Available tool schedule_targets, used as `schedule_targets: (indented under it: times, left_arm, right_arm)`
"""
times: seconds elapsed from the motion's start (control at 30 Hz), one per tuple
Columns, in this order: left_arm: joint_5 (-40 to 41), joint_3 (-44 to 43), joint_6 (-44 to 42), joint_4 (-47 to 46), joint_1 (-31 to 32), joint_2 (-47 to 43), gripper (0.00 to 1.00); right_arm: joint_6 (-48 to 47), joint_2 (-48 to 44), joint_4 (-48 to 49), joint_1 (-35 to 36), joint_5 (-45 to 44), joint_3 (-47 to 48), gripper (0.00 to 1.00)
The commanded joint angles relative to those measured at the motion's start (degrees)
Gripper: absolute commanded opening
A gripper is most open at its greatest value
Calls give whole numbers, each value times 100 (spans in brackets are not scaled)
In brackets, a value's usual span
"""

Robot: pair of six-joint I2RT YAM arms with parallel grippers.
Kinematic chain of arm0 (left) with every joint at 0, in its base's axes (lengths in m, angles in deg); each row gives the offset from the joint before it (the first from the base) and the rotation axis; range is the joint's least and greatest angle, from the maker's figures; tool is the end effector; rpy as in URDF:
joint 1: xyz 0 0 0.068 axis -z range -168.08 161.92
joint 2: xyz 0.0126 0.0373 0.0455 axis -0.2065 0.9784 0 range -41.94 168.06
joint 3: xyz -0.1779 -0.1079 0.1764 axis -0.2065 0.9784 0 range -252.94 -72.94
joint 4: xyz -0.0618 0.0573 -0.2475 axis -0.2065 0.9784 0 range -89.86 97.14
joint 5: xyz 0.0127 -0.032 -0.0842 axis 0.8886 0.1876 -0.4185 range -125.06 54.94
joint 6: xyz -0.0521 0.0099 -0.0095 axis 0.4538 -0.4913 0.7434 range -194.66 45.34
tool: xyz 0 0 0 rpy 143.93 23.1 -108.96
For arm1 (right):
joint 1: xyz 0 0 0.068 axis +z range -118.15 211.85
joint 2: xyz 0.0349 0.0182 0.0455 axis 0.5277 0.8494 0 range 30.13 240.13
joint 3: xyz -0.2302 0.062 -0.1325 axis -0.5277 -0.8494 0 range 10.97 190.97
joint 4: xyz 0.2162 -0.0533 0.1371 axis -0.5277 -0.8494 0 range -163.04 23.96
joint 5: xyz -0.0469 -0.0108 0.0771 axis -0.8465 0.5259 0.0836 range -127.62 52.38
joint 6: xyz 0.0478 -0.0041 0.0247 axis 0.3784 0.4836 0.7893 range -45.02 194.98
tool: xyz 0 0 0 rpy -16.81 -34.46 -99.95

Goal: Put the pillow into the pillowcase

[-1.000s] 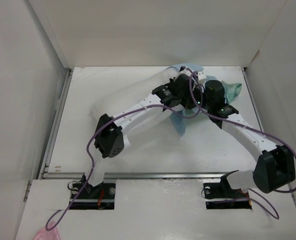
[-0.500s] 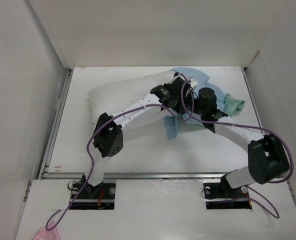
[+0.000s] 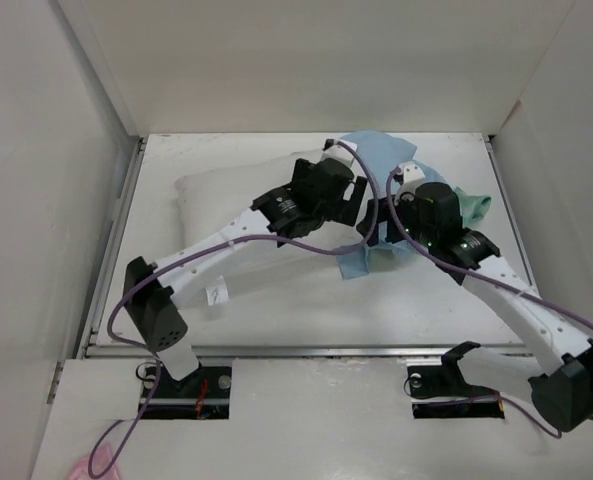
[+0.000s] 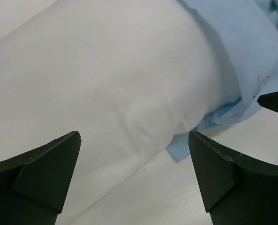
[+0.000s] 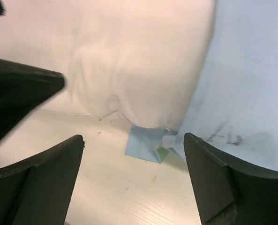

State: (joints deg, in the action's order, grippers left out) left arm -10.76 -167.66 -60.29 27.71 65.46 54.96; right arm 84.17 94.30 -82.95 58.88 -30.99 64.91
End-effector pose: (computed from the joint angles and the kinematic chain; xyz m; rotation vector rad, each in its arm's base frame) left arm 0.2443 -0.3060 0.3734 0.4432 2.0048 -0.2965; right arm 0.2245 0.1191 0.3166 -0.3950 2.0422 0.5094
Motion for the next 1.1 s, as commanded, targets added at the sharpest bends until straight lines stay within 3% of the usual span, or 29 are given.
schedule_targets:
  times: [0.0, 0.2, 0.37, 0.43, 0.47, 0.6, 0.63, 0.7, 0.87, 1.07]
  left_arm:
    - [-144, 234, -135, -427, -36, -619, 100]
    - [-292, -142, -637, -516, -589, -446, 100]
    - [-1416, -1239, -1355, -316, -1749, 511, 100]
    - [-2198, -2223, -1603, 71, -2039, 1230, 100]
    - [-2462, -2496, -1743, 430, -2188, 1426, 93]
    - [-2659, -2527, -2165, 155, -2067, 1630, 90]
    - [-2449, -2143, -2245, -92, -2006, 1552, 100]
    - [-2447, -2024, -2544, -401, -2110, 1551, 100]
    - [-4113, -2840, -2949, -51, -2497, 2297, 100]
    - [-4977, -2974, -3195, 275, -2559, 3255, 100]
  right_arm:
    - [-110, -351, -787, 4, -583, 485, 94]
    - [74, -344, -1156, 4, -1497, 969, 97]
    - [276, 157, -1481, -197, -2638, 1933, 99]
    - [503, 482, -1710, -250, -2964, 2348, 99]
    - [574, 588, -1772, -398, -3192, 2794, 99]
    - [628, 1281, -1693, -601, -2905, 3805, 99]
    - [628, 1718, -1693, -602, -2809, 4053, 99]
    - [409, 2204, -1824, -654, -2537, 4806, 99]
    - [276, 3486, -2114, -655, -2281, 5715, 99]
    - [162, 4227, -2115, -655, -2175, 6049, 99]
